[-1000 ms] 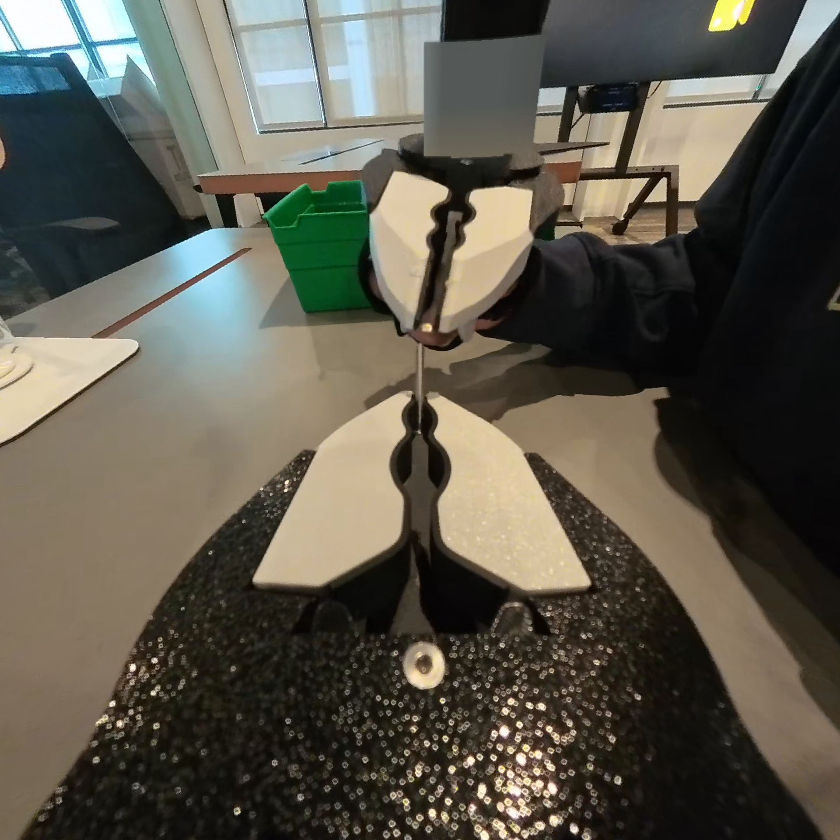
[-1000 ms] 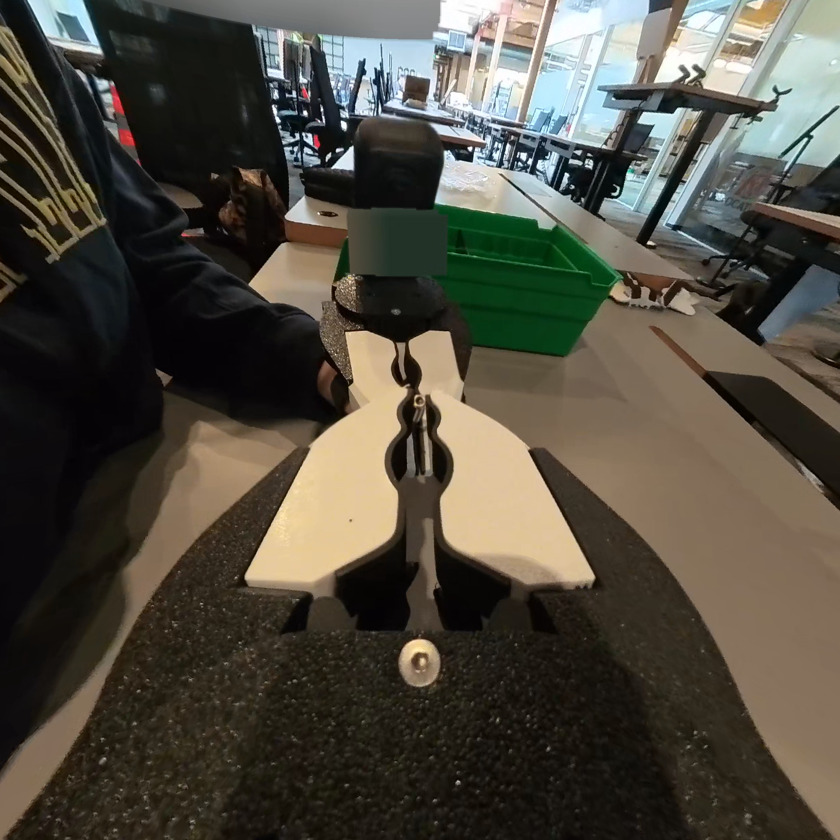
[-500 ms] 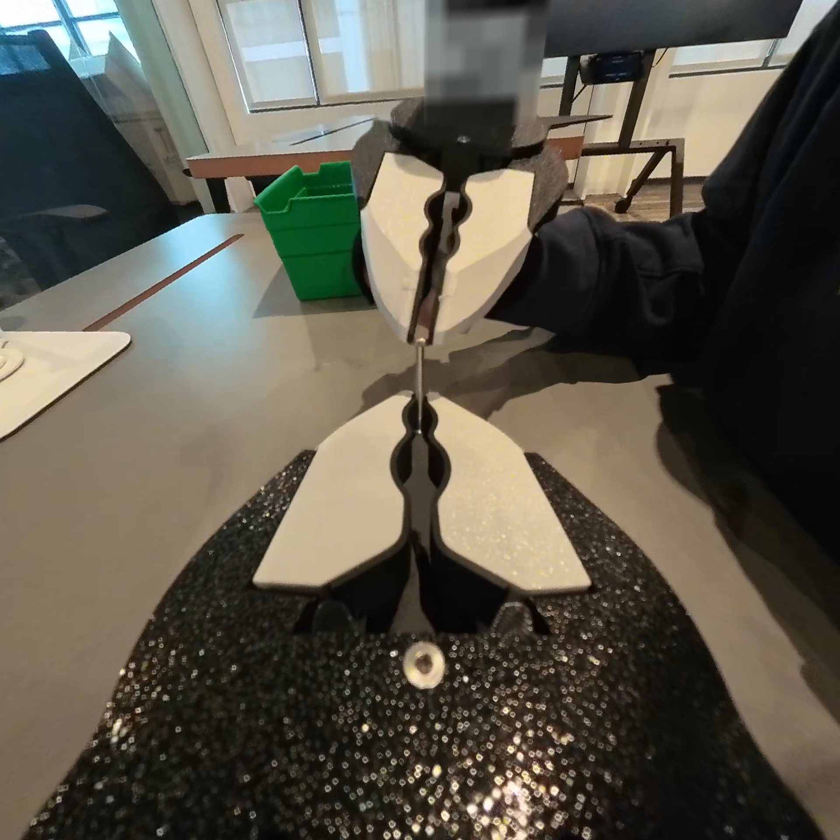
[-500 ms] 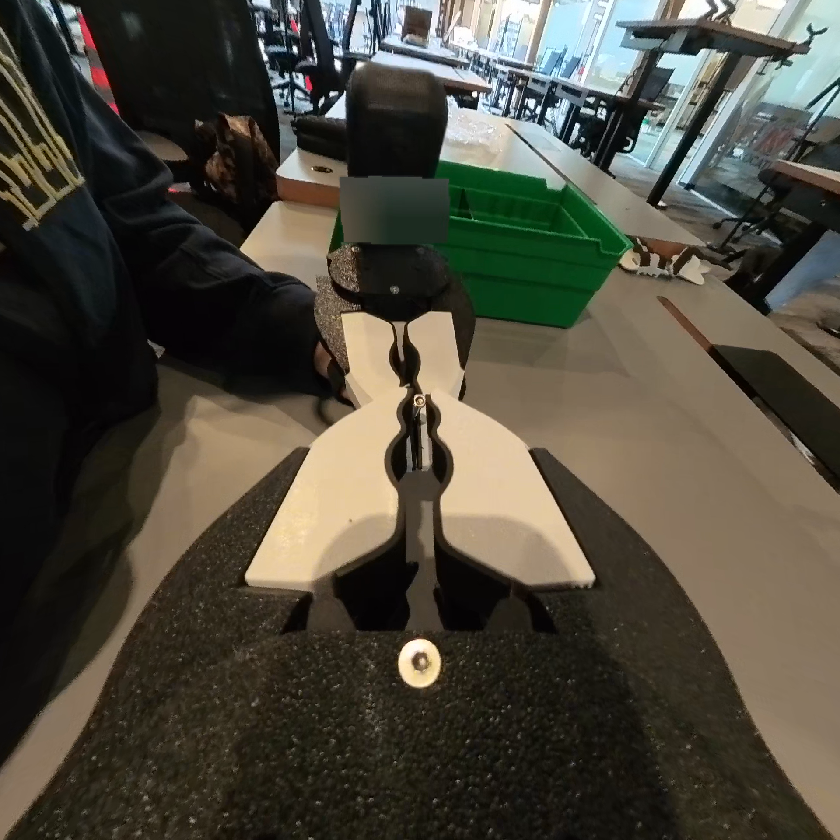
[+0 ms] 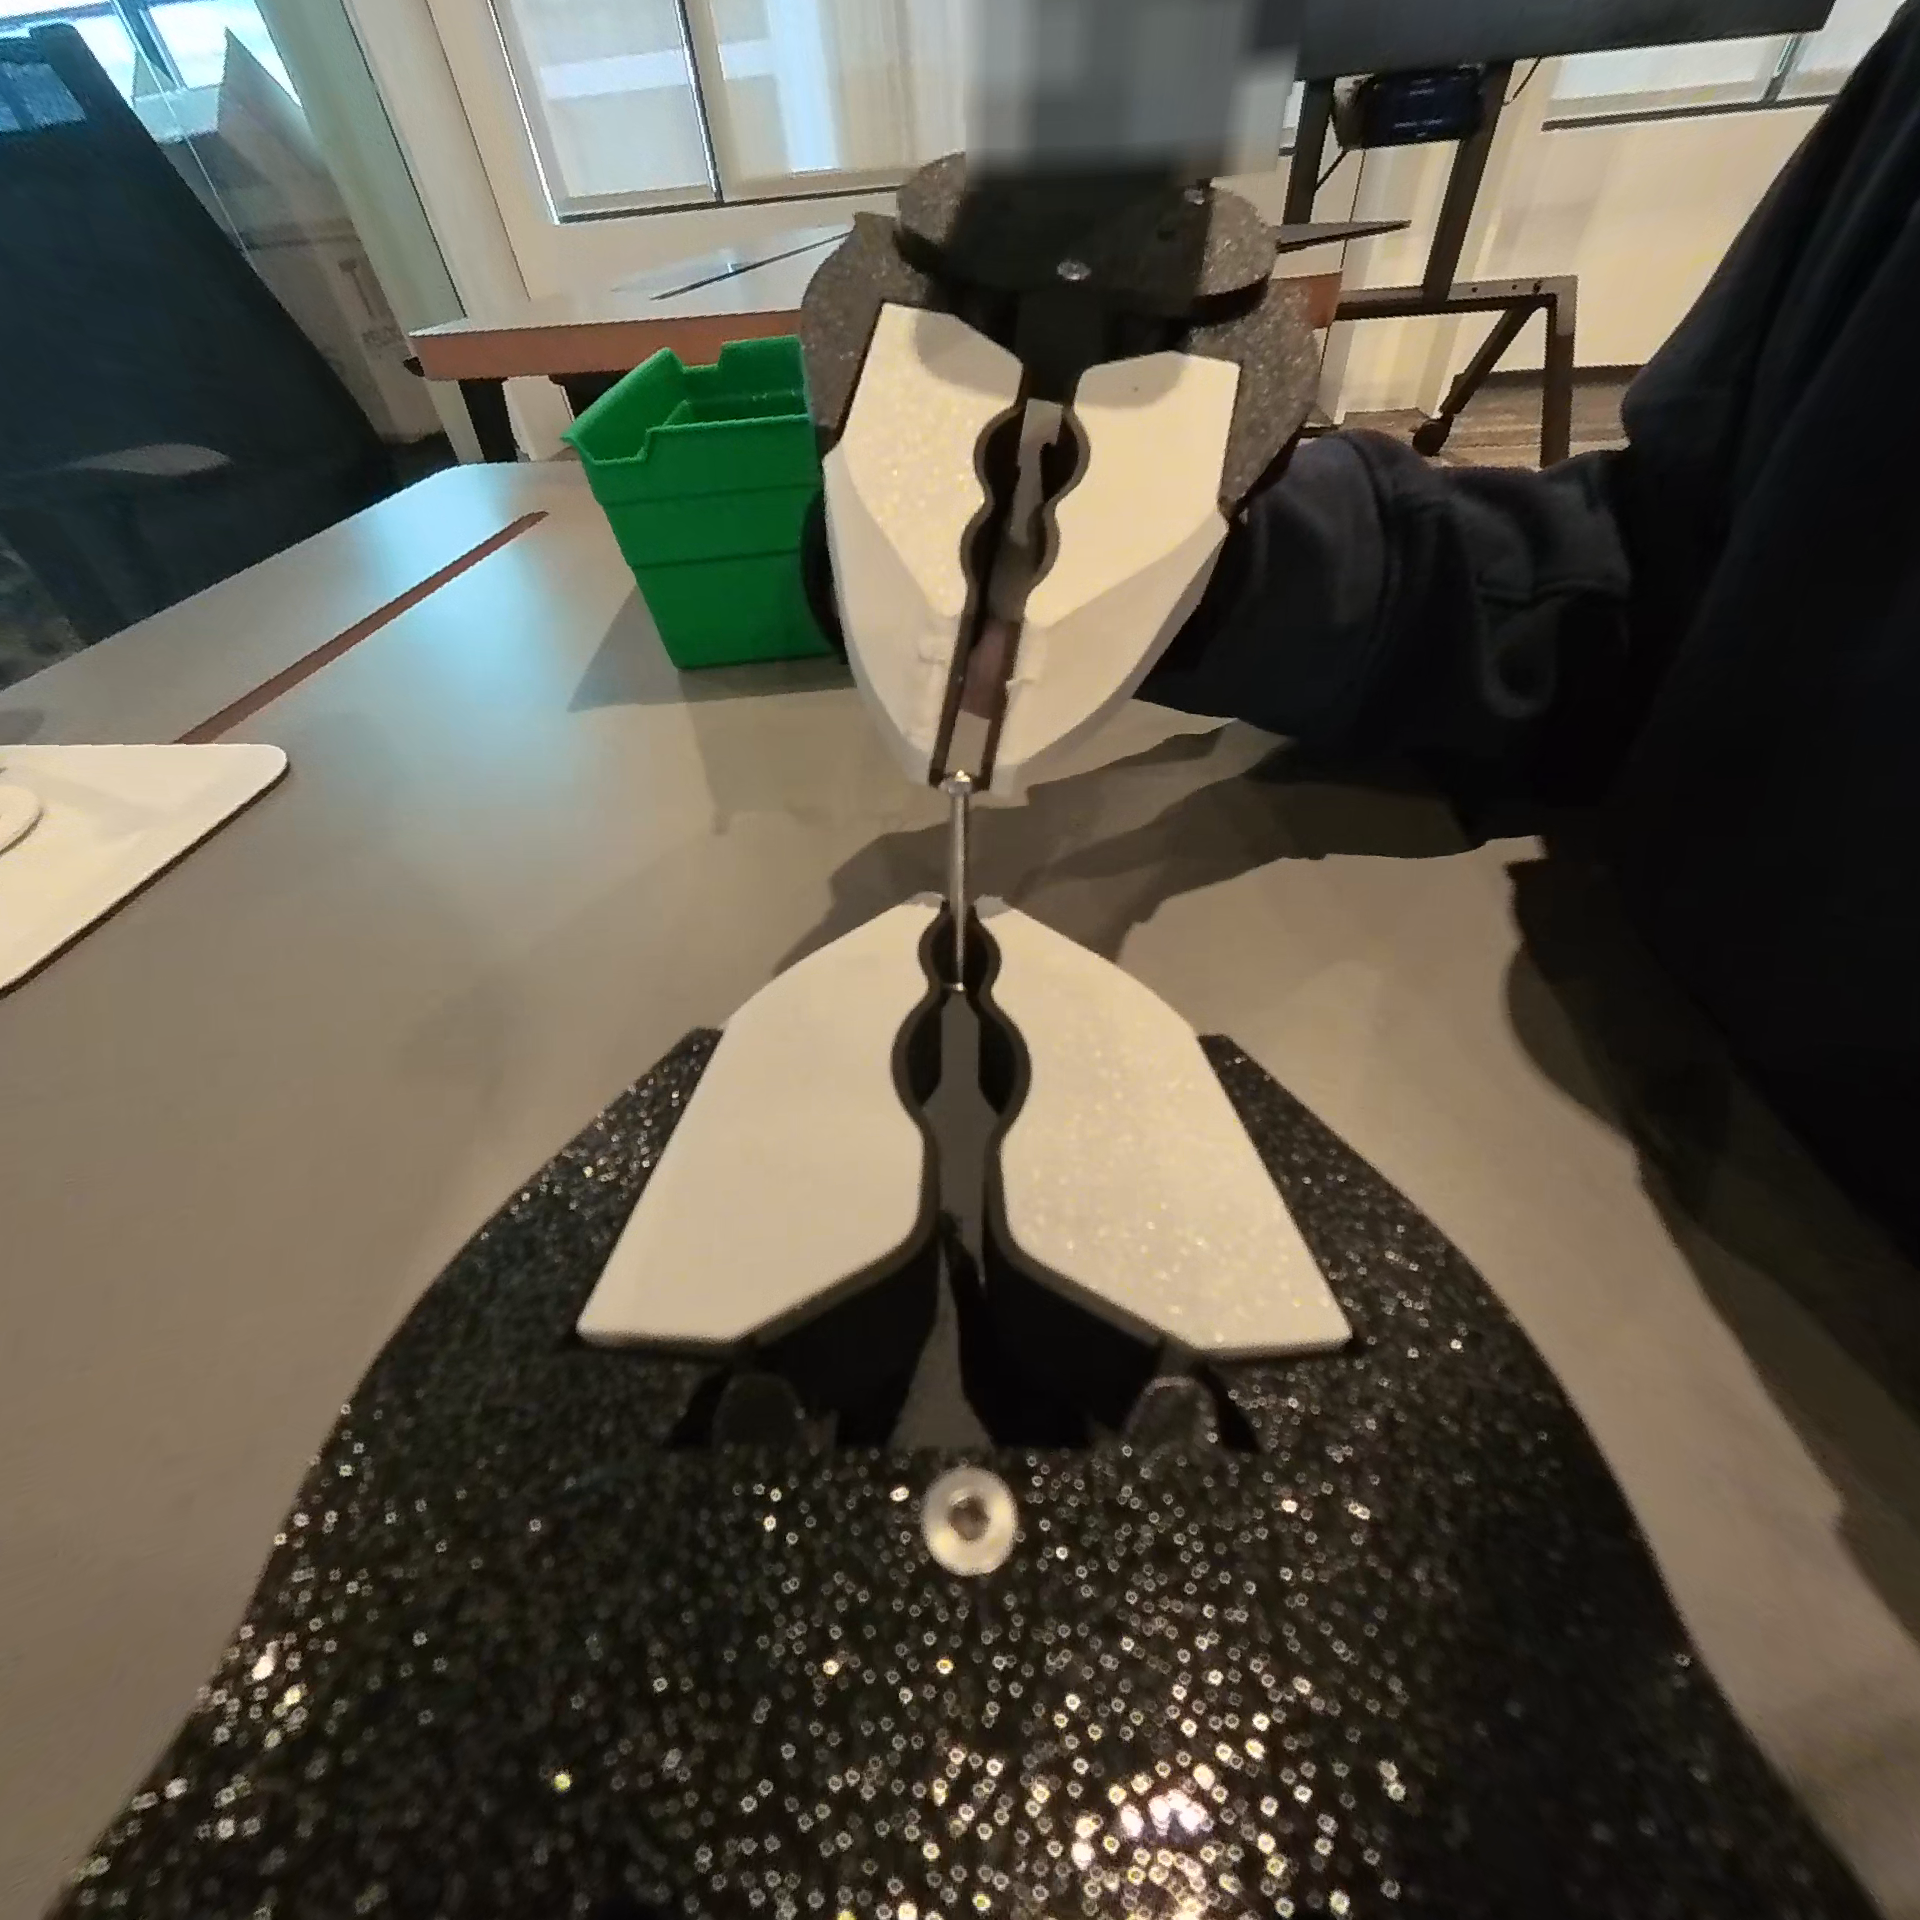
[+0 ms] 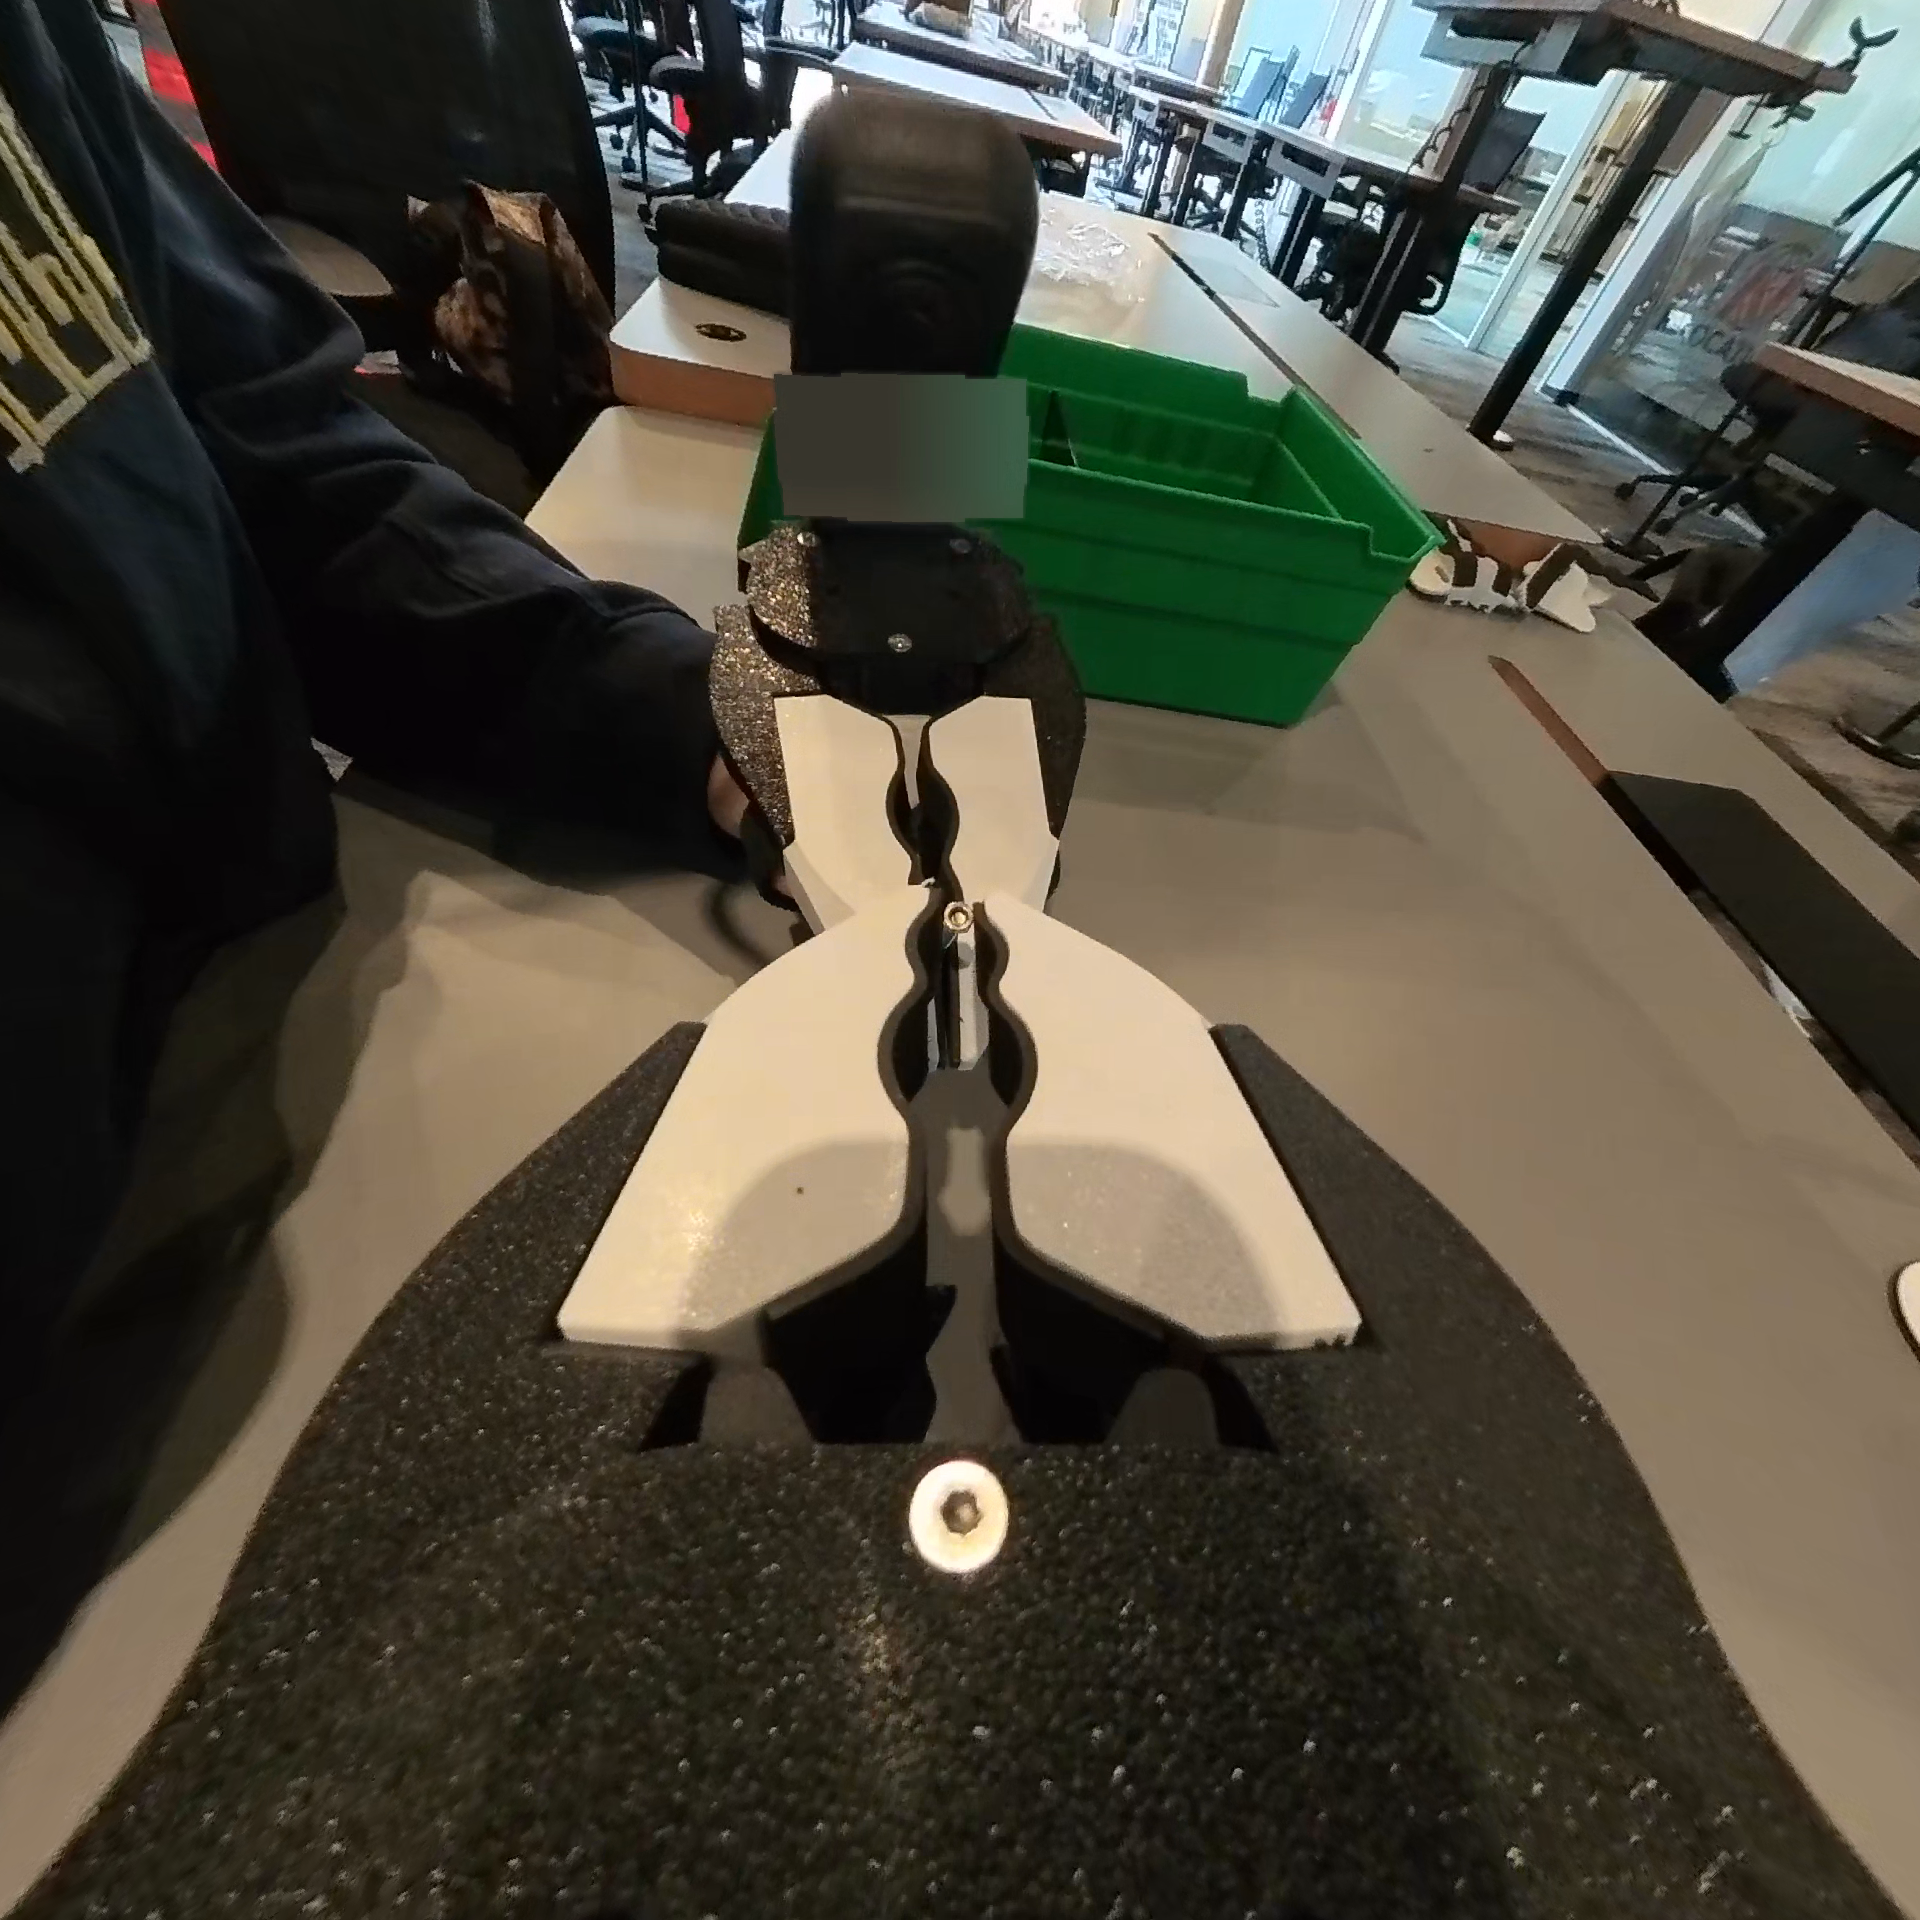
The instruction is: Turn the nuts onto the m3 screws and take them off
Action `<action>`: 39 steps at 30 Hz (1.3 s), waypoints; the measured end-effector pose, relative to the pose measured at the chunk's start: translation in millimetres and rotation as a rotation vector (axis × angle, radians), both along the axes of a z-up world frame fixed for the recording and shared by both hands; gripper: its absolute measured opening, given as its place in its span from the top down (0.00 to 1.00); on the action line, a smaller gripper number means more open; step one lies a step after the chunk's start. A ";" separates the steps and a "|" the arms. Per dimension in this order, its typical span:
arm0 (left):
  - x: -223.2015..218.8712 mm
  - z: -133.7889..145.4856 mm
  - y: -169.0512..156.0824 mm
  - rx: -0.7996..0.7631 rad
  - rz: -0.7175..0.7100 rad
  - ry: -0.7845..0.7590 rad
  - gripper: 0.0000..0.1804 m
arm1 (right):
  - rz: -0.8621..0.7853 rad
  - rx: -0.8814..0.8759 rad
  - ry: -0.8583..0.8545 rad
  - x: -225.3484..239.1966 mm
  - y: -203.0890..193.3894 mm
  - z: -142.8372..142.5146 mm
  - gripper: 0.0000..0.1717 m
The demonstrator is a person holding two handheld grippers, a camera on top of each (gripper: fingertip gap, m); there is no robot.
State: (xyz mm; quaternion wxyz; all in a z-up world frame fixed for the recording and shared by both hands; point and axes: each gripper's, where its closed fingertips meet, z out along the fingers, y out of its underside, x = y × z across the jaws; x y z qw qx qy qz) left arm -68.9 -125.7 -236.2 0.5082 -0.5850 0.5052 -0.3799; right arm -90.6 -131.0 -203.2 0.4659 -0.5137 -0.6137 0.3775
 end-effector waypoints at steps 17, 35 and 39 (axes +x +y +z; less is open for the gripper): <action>-2.9 3.9 5.4 -0.007 0.034 -0.031 1.00 | -0.075 -0.007 0.060 2.4 15.0 2.0 0.95; -25.6 20.7 26.8 -0.025 0.193 -0.174 0.99 | -0.460 0.100 0.273 9.0 68.9 -10.6 1.00; -25.6 20.4 27.1 -0.026 0.194 -0.172 0.99 | -0.474 0.097 0.284 10.9 70.7 -9.3 1.00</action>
